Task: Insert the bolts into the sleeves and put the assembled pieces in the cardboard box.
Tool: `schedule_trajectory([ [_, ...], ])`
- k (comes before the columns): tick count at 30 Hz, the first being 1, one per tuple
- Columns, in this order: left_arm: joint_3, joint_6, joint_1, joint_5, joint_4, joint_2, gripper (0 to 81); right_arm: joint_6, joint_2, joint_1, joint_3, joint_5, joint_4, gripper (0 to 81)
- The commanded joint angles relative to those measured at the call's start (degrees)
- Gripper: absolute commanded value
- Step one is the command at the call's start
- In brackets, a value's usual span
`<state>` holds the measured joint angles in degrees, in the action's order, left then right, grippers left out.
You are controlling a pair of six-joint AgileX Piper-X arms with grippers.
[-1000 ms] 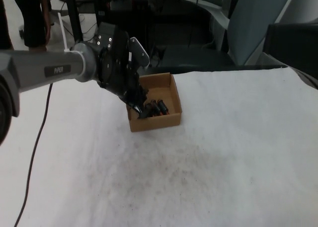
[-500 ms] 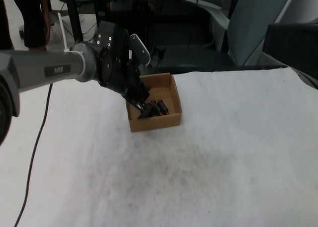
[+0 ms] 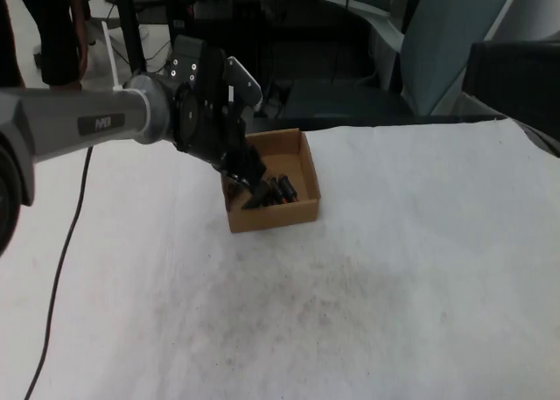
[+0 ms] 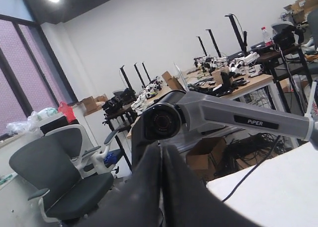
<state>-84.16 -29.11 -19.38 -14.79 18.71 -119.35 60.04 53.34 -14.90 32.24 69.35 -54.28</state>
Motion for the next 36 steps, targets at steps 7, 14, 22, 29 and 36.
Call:
schedule_trajectory([
  [7, -0.46, 1.0, 0.45, 5.11, 11.06, 9.2, 47.9, -34.95, -0.23, 0.25, -0.01, -12.88, 34.75, 0.8],
  [14, 0.06, 5.5, 0.7, 3.72, 21.78, 21.02, 47.9, -49.61, 4.39, 0.25, -0.01, -39.95, 64.14, 0.8],
  [22, 9.76, 7.08, 0.7, 1.59, 35.3, 28.09, 47.9, -49.49, 17.0, 0.25, 3.08, -44.94, 69.73, 0.8],
  [29, 24.12, 6.71, 0.36, 1.87, 36.27, 30.15, 47.9, -49.75, 24.53, 0.14, 12.1, -41.73, 76.5, 0.8],
  [36, 31.39, 11.26, -1.02, -1.64, 29.09, 34.1, 47.9, -49.75, 27.33, 0.14, 17.33, -41.67, 77.16, 0.8],
])
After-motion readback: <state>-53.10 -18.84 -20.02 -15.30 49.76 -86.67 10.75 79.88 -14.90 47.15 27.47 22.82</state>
